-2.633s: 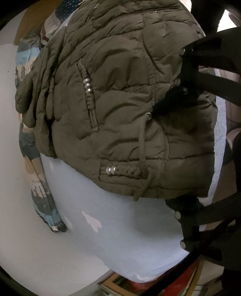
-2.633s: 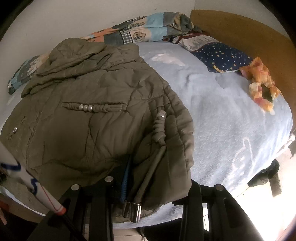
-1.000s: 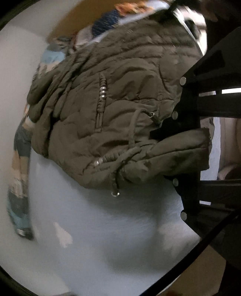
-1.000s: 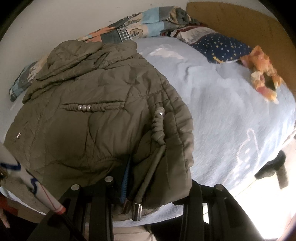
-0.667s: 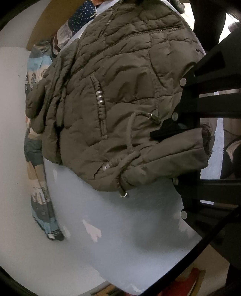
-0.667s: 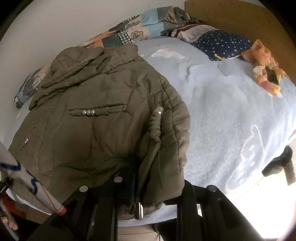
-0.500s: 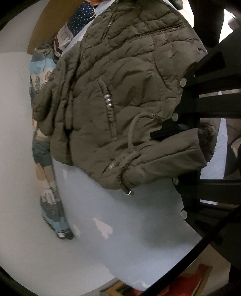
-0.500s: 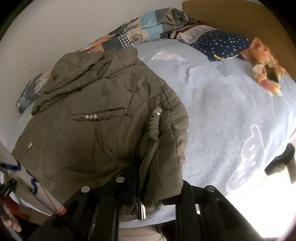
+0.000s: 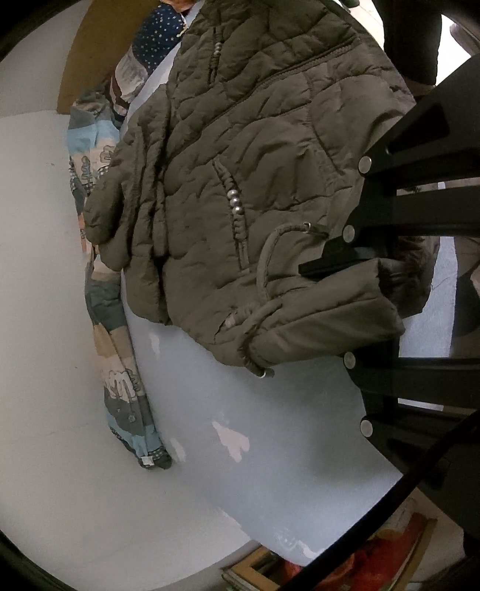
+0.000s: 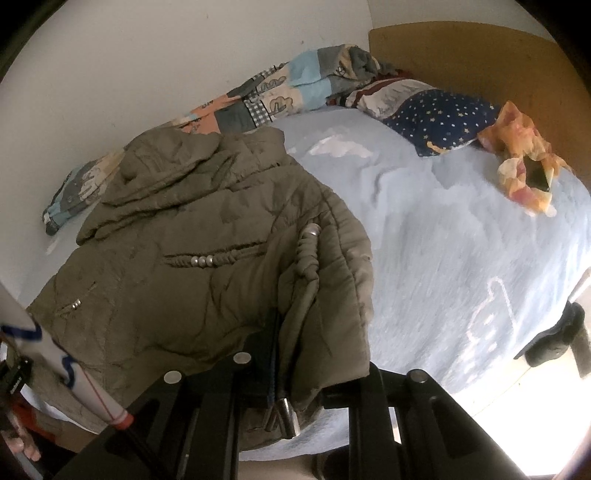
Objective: Fold large clothes
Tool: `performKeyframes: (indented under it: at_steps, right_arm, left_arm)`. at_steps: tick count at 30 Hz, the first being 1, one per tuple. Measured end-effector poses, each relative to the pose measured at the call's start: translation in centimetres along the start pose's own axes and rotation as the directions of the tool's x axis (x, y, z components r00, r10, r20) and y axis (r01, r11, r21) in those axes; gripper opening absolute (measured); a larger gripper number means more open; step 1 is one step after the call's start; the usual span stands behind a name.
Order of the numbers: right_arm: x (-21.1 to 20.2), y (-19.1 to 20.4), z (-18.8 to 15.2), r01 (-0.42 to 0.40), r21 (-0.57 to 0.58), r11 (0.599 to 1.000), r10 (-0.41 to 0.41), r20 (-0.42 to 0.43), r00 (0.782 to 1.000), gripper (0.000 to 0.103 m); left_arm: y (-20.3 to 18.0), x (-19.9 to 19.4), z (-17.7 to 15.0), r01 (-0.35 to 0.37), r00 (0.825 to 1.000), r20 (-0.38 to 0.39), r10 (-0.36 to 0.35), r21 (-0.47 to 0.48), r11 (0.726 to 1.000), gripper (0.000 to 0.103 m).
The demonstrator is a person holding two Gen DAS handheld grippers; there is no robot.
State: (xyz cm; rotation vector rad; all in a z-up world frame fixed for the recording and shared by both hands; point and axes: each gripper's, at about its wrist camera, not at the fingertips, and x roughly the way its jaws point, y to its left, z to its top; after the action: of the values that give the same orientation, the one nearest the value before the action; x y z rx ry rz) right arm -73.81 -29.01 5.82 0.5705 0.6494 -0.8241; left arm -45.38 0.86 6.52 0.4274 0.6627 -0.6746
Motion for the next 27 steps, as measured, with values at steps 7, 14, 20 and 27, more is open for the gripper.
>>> performKeyframes:
  at_steps: [7, 14, 20, 27]
  right_arm:
    - [-0.9, 0.4, 0.7, -0.004, -0.011, 1.000, 0.005, 0.025, 1.000, 0.016]
    - [-1.0, 0.4, 0.9, -0.010, -0.006, 1.000, 0.010, 0.028, 1.000, 0.016]
    - [-1.7, 0.8, 2.0, -0.009, -0.020, 1.000, 0.010, 0.048, 0.999, 0.016]
    - [-2.1, 1.2, 3.1, -0.015, -0.023, 1.000, 0.017, 0.066, 0.998, 0.016]
  left_arm:
    - [0.1, -0.4, 0.2, 0.000, 1.000, 0.009, 0.000, -0.008, 1.000, 0.022]
    - [0.2, -0.9, 0.8, 0.006, 1.000, 0.017, -0.006, -0.020, 1.000, 0.022]
    - [0.4, -1.6, 1.6, 0.011, 0.999, 0.039, -0.009, -0.035, 0.999, 0.022]
    - [0.7, -1.9, 2.0, 0.014, 0.999, 0.034, -0.012, -0.042, 0.999, 0.022]
